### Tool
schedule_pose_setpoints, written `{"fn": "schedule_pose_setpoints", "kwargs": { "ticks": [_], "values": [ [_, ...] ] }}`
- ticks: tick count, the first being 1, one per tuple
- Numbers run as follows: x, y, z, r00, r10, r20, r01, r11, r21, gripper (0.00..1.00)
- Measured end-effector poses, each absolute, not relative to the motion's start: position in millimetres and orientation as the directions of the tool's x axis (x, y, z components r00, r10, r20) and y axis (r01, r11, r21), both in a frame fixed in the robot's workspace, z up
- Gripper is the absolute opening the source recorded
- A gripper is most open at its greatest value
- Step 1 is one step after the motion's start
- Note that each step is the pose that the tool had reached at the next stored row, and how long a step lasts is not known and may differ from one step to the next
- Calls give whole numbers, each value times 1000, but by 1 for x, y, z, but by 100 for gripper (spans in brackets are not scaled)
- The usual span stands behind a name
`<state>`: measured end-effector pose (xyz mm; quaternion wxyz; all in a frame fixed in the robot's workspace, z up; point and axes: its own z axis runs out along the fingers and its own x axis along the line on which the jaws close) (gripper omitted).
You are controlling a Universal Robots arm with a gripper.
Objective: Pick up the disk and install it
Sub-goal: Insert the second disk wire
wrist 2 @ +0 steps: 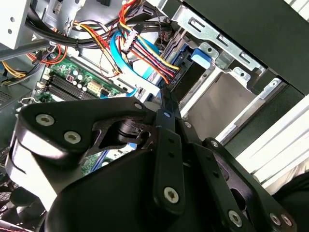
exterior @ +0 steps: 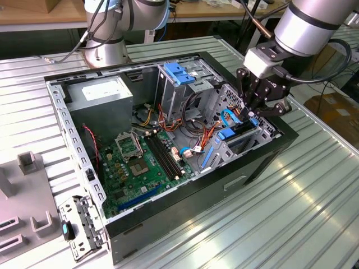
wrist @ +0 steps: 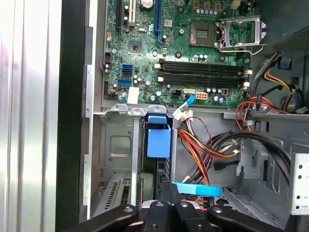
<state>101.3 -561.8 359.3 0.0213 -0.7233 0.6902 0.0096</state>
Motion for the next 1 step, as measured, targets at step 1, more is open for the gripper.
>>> {"fn": "schedule_pose_setpoints", "kwargs": {
  "ticks": [1],
  "values": [
    [101,-562,359,47,-998,-43,-999,-46,-18,11]
  ]
}}
